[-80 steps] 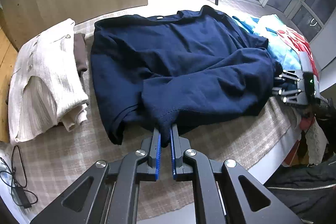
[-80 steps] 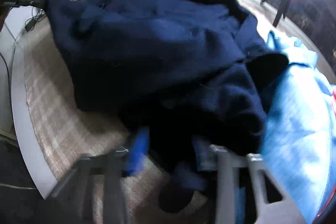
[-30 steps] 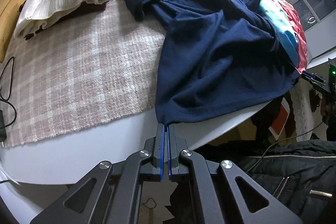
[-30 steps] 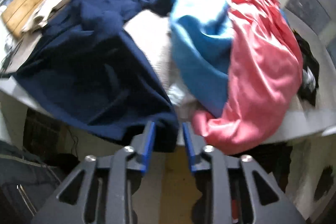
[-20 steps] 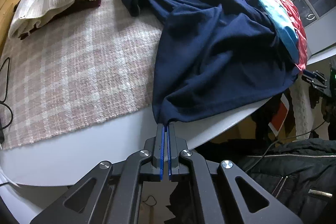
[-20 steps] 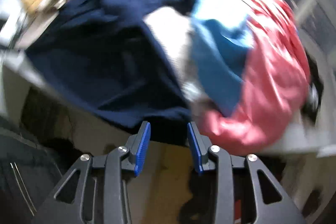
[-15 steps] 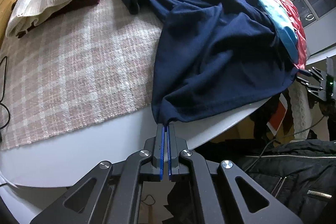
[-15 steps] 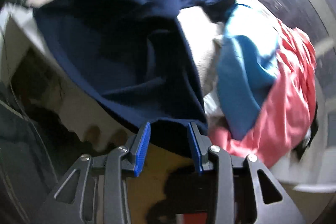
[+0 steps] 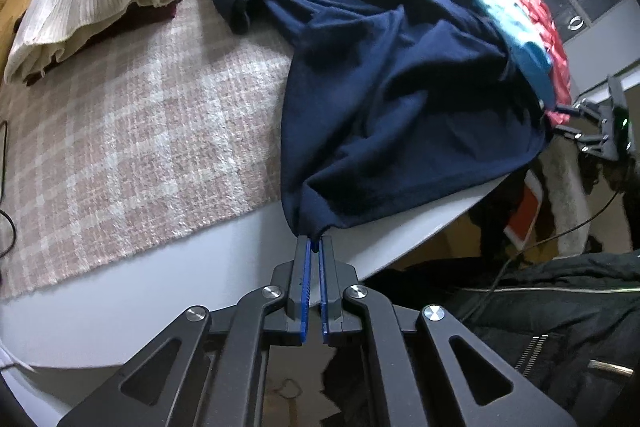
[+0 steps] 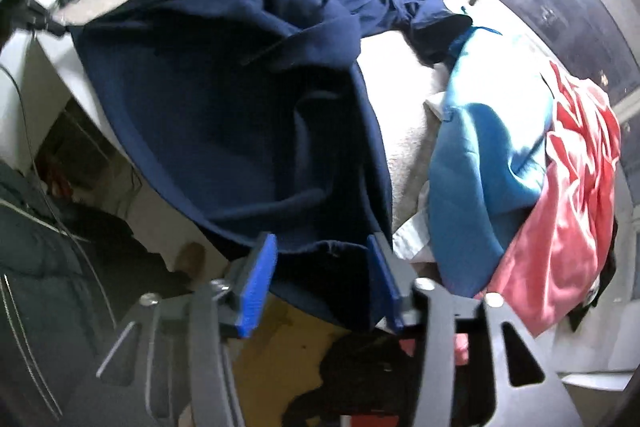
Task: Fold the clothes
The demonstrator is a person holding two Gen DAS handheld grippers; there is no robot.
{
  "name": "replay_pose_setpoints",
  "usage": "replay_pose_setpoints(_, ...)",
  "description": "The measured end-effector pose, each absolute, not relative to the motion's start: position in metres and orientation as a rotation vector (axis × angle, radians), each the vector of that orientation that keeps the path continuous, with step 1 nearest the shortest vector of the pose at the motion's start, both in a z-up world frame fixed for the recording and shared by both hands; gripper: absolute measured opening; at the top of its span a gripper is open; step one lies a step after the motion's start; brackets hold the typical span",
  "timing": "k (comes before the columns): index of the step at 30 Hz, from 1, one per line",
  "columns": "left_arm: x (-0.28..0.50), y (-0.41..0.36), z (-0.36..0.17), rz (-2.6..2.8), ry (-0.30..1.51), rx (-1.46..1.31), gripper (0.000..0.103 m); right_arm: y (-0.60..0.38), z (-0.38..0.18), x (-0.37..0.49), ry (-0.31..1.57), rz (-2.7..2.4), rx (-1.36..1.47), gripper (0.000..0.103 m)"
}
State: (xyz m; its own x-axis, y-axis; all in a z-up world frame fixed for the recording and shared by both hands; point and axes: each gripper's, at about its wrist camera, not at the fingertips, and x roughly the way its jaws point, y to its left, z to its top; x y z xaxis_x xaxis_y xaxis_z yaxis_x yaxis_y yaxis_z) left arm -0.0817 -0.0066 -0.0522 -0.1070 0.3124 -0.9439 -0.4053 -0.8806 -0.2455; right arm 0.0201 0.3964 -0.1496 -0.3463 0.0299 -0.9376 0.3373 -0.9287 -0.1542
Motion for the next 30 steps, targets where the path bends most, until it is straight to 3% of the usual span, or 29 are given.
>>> replay_pose_setpoints(2,-0.085,-0.003,-0.057,2.042,0.143,-1.697,0.017,0.395,-0.151,0.023,0.461,-2.390,1.692,0.049)
replay_pose_setpoints(5,-0.093,0.003,-0.065,2.043,0.188,-1.679,0.018,0.390,-0.149,0.031,0.446,-2.403,1.700,0.049)
replay_pose_setpoints(7,-0.098,0.006,-0.069,2.037,0.166,-1.663,0.015,0.391,-0.146,0.039,0.451,-2.405,1.695,0.049)
replay_pose_setpoints(8,-0.100,0.007,-0.071,2.033,0.156,-1.655,0.004,0.392,-0.144,0.041,0.444,-2.404,1.693,0.049)
replay_pose_setpoints(16,-0.103,0.001,-0.052,2.050,0.114,-1.612,0.004,0.382,-0.149,0.030,0.511,-2.326,1.613,0.049)
replay_pose_setpoints(22,-0.108,0.002,-0.047,2.048,0.116,-1.624,0.004,0.381,-0.194,0.003,0.628,-2.173,1.676,0.049)
replay_pose_setpoints(27,-0.106,0.008,-0.048,2.034,0.146,-1.639,0.004,0.396,-0.212,-0.006,0.556,-2.098,1.694,0.052)
replay_pose_setpoints(28,-0.106,0.008,-0.047,2.034,0.150,-1.639,0.004,0.400,-0.213,-0.007,0.529,-2.105,1.702,0.048)
replay_pose_setpoints(29,-0.106,0.008,-0.046,2.037,0.153,-1.634,0.004,0.404,-0.213,-0.008,0.504,-2.124,1.719,0.021)
replay_pose_setpoints(30,-0.105,0.008,-0.044,2.042,0.155,-1.628,0.004,0.406,-0.209,-0.008,0.459,-2.151,1.719,0.008)
